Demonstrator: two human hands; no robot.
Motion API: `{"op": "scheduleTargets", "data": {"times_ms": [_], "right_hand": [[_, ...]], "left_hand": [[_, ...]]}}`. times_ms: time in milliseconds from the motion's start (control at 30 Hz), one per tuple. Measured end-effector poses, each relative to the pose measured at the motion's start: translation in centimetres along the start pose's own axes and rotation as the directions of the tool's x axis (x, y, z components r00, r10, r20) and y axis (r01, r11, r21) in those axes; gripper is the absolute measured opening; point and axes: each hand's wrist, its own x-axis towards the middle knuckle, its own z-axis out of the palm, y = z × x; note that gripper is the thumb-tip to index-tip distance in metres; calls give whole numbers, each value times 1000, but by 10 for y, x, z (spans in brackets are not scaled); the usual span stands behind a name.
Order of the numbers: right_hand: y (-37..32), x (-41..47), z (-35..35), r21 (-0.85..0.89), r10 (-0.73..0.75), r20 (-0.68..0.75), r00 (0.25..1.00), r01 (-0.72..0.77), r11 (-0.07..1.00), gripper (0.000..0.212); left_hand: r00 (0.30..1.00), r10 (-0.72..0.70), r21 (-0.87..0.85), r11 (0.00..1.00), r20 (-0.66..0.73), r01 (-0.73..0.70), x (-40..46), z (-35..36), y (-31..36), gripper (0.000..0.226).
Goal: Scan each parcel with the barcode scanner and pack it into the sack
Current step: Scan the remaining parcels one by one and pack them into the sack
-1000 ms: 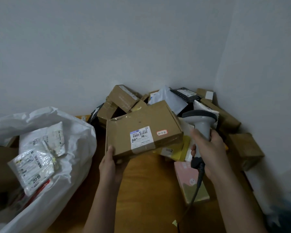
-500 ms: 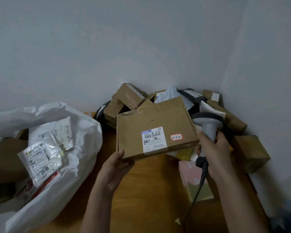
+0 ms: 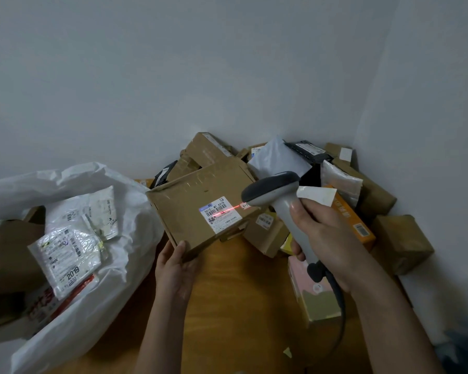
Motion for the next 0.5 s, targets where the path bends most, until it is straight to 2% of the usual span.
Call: {"op": "scheduleTargets", "data": {"times_ms": [167, 500], "right_hand": [[-20, -8, 8, -77, -70, 8, 997, 71, 994, 26], [-28, -15, 5, -105, -85, 34, 996, 89, 991, 24]], "left_hand": [[999, 23, 12, 1000, -34, -22, 1, -5, 5, 54], [997, 23, 14, 1000, -71, -22, 1, -5, 4, 53]]}}
